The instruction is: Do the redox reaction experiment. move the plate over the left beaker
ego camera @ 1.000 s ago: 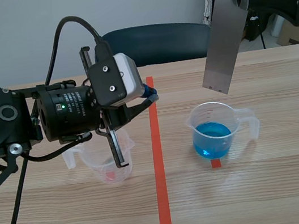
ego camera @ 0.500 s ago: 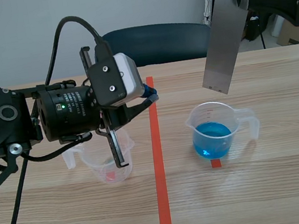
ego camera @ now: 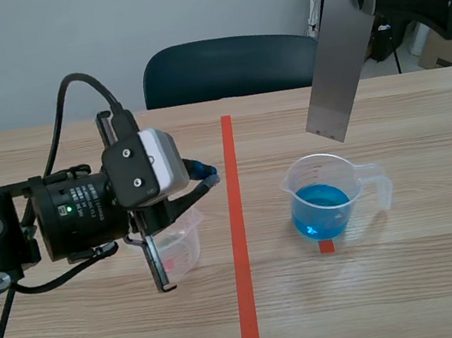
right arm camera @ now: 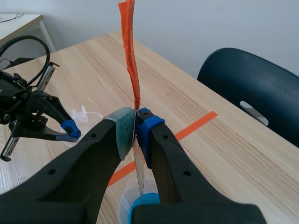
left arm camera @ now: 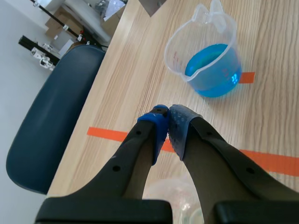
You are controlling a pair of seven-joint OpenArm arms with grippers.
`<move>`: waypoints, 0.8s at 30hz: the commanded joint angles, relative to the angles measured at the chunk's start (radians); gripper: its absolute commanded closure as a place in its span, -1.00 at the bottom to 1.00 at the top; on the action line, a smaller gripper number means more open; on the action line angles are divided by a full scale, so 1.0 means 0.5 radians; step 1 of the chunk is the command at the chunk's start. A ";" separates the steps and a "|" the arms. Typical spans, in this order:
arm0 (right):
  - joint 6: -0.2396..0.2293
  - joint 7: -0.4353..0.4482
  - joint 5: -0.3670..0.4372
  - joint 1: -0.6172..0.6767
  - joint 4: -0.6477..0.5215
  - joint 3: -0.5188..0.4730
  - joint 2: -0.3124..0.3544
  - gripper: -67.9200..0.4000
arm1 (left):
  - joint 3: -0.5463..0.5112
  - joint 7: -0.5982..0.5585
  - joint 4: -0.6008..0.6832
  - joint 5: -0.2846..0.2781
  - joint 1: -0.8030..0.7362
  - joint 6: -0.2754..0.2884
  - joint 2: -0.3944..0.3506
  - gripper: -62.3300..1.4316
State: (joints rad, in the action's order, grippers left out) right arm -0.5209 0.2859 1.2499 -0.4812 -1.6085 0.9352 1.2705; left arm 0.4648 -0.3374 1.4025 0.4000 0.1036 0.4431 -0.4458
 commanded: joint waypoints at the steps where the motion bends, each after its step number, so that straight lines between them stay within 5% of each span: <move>1: -0.006 0.031 0.033 -0.041 -0.024 -0.042 -0.004 0.97 | -0.084 -0.069 0.036 -0.029 -0.056 -0.024 -0.021 0.83; 11: -0.006 -0.079 0.021 -0.130 -0.024 -0.042 -0.146 0.97 | -0.496 -0.391 0.036 -0.031 -0.538 -0.023 -0.088 0.83; 24: 0.002 -0.388 -0.018 -0.307 -0.024 -0.042 -0.494 0.97 | -0.945 -0.793 0.036 -0.043 -1.093 -0.023 -0.112 0.83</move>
State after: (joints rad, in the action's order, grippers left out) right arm -0.5201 0.0769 1.2331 -0.6022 -1.6085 0.9352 1.0248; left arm -0.0063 -0.7132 1.4025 0.3927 -0.4389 0.4374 -0.4992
